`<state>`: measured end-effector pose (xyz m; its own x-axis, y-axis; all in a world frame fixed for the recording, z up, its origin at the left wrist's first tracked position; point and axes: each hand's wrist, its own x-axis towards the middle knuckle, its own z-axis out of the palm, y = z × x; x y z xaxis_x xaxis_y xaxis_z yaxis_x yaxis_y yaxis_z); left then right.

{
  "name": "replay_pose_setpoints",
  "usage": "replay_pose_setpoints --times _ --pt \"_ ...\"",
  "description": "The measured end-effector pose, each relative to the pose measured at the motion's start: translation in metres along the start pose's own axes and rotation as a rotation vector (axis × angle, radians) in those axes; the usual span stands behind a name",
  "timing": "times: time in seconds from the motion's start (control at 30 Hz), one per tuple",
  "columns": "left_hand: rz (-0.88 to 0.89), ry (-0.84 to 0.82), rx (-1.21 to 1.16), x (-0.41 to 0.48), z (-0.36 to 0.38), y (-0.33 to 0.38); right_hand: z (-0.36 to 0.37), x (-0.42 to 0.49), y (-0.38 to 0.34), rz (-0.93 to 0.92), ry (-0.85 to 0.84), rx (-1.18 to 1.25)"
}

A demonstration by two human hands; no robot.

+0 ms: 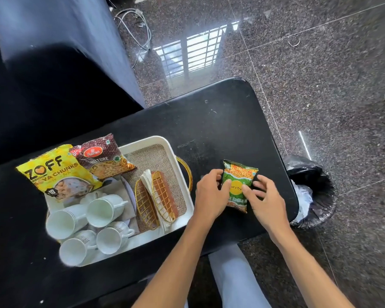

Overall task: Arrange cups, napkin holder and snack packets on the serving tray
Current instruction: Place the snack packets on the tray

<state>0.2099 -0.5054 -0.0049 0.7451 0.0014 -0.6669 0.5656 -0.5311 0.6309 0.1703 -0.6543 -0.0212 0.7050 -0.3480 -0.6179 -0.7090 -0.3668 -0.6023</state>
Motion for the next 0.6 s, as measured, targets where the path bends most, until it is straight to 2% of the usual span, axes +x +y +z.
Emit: replay_pose_setpoints --times 0.13,0.33,0.6 --pt "-0.008 0.015 -0.063 0.002 0.006 0.000 0.004 0.006 -0.002 -0.021 -0.067 -0.006" --pt "-0.015 0.112 -0.187 0.003 0.000 0.003 0.008 0.007 -0.022 -0.083 -0.043 0.026" --pt "0.149 0.386 -0.363 -0.009 -0.072 0.021 0.025 -0.010 -0.113 -0.396 -0.064 0.091"
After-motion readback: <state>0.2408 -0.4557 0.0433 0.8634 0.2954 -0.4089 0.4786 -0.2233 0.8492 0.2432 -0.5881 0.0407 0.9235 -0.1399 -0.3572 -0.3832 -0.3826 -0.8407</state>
